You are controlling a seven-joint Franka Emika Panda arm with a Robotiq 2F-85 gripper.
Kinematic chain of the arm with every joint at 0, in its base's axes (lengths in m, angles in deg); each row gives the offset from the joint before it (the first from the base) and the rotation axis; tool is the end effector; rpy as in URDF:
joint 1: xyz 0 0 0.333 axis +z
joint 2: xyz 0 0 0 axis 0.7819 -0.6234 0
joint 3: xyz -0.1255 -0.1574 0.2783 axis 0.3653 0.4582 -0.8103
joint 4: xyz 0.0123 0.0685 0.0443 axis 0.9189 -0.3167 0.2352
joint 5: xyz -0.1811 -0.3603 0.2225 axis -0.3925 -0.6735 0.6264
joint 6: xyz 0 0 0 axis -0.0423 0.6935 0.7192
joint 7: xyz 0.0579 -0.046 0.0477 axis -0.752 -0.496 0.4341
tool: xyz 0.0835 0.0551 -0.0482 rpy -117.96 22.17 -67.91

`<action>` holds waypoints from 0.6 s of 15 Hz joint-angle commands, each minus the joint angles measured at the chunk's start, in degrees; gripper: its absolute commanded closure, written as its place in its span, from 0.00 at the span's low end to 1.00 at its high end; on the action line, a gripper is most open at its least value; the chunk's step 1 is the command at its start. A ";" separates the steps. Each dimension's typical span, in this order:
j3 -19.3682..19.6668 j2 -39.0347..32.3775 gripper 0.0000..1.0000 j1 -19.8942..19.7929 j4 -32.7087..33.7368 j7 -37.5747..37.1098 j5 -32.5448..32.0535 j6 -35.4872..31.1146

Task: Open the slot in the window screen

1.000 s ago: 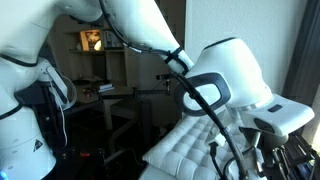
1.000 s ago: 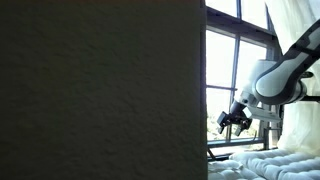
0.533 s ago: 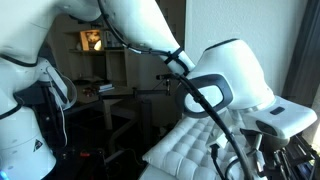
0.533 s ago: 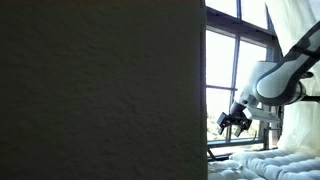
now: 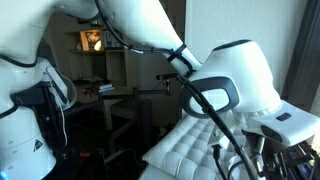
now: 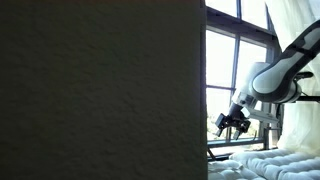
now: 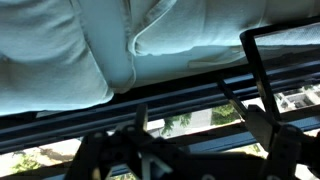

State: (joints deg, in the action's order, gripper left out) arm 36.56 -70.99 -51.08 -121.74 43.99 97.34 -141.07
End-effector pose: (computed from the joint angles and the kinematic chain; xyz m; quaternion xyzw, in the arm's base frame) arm 0.7284 -0.1601 0.2194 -0.9192 0.3141 -0.2377 0.0021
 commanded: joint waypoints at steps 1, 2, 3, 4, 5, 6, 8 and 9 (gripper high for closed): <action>-3.38 1.31 0.00 -3.60 1.37 1.79 -0.30 4.40; -3.85 1.25 0.00 -4.19 1.73 2.15 -0.29 5.18; -4.19 1.16 0.00 -4.63 2.02 2.07 -0.23 5.72; -4.33 1.11 0.00 -4.88 2.14 2.11 -0.40 5.99; -5.89 1.27 0.00 -6.26 2.55 3.44 0.19 7.28; -6.40 1.18 0.00 -6.79 2.90 3.79 0.35 8.06; -8.10 1.03 0.00 -8.36 3.65 5.83 0.74 9.87; -9.10 0.98 0.00 -9.26 4.12 6.95 1.04 11.11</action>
State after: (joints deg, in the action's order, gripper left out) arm 30.00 -70.99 -57.86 -118.83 47.96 97.55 -134.28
